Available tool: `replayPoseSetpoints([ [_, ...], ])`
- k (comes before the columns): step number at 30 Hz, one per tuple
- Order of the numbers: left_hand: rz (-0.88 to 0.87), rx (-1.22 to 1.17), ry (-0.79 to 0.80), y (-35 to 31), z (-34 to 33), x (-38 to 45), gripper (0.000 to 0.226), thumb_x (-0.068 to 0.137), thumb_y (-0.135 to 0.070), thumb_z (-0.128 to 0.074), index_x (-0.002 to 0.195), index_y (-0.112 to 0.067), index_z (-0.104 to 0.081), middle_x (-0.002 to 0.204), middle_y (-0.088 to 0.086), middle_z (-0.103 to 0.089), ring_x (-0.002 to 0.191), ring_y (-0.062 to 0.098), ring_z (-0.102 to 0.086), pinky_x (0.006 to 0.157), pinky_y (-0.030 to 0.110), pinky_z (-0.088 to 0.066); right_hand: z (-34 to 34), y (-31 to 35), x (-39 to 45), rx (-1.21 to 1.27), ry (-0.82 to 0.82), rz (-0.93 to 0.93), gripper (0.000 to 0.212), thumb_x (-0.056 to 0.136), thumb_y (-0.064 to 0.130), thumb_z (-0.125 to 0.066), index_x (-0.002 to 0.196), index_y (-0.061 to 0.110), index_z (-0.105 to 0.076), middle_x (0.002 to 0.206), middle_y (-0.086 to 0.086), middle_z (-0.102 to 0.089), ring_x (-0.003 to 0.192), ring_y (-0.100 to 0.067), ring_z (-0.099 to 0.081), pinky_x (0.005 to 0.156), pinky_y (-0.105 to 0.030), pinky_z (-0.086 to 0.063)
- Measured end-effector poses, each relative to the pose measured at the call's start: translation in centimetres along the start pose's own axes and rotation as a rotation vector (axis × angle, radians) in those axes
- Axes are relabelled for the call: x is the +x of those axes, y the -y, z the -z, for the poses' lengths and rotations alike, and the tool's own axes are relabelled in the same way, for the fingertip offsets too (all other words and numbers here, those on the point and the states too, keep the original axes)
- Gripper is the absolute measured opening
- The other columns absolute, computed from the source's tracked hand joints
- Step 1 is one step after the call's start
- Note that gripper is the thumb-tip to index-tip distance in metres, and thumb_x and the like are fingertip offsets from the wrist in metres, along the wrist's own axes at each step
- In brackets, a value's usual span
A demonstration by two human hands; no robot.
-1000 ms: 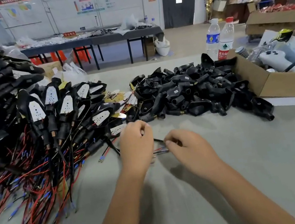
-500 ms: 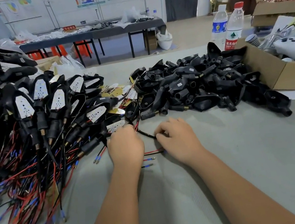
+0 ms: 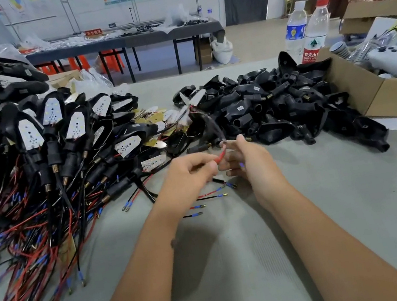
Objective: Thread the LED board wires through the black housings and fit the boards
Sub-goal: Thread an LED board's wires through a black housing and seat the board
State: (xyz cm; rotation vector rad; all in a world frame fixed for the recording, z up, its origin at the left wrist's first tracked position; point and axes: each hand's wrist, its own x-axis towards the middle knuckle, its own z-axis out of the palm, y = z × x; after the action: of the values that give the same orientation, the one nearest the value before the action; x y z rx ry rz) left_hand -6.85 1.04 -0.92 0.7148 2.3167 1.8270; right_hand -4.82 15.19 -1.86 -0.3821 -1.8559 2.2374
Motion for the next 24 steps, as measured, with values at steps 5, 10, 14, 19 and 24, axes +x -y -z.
replayPoseSetpoints([
  [5, 0.108, -0.006, 0.373, -0.6, -1.2, -0.8, 0.018, 0.070, -0.011, -0.060, 0.067, -0.022, -0.073, 0.068, 0.000, -0.069, 0.062, 0.017, -0.053, 0.056, 0.024, -0.044, 0.7, 0.5, -0.1, 0.173, 0.057, -0.039, 0.025, 0.100, 0.018, -0.045, 0.084, 0.006, -0.060, 0.068, -0.007, -0.069, 0.048, -0.013, -0.055, 0.041, -0.020, -0.041],
  [10, 0.096, -0.106, 0.351, -0.5, -1.2, -0.6, 0.018, 0.080, -0.027, -0.058, 0.071, -0.018, -0.071, 0.071, 0.001, -0.070, 0.068, 0.014, -0.059, 0.064, 0.023, -0.046, 1.5, 0.3, -0.1, 0.140, 0.162, -0.002, 0.023, 0.094, 0.007, -0.051, 0.096, -0.015, -0.056, 0.058, -0.010, -0.053, 0.041, -0.017, -0.048, 0.042, -0.022, -0.041],
  [14, 0.150, -0.080, 0.003, 0.2, -1.0, 0.1, 0.036, 0.099, -0.024, -0.049, 0.069, -0.014, -0.065, 0.071, -0.003, -0.069, 0.071, 0.015, -0.063, 0.069, 0.028, -0.053, 1.2, 0.2, -0.4, 0.030, 0.196, 0.027, 0.023, 0.087, 0.005, -0.058, 0.077, 0.014, -0.076, 0.064, 0.000, -0.068, 0.052, -0.010, -0.061, 0.050, -0.018, -0.047],
  [19, 0.206, -0.256, -0.133, 0.4, -0.3, 0.5, 0.015, 0.100, -0.022, -0.050, 0.096, -0.018, -0.063, 0.092, 0.000, -0.076, 0.088, 0.015, -0.071, 0.076, 0.030, -0.058, 1.5, 0.7, 0.0, -0.080, -0.093, 0.215, 0.018, 0.091, 0.010, -0.060, 0.086, 0.020, -0.075, 0.072, 0.013, -0.070, 0.075, -0.007, -0.062, 0.072, -0.023, -0.047],
  [24, 0.156, -0.132, 0.041, 1.2, -1.8, 0.2, 0.016, 0.099, -0.032, -0.052, 0.113, -0.039, -0.056, 0.099, -0.008, -0.075, 0.100, 0.010, -0.068, 0.089, 0.030, -0.051, 1.6, 1.0, -0.6, 0.063, 0.045, 0.232, 0.017, 0.097, 0.010, -0.051, 0.096, 0.010, -0.068, 0.063, 0.008, -0.056, 0.045, -0.006, -0.035, 0.044, -0.016, -0.029],
])
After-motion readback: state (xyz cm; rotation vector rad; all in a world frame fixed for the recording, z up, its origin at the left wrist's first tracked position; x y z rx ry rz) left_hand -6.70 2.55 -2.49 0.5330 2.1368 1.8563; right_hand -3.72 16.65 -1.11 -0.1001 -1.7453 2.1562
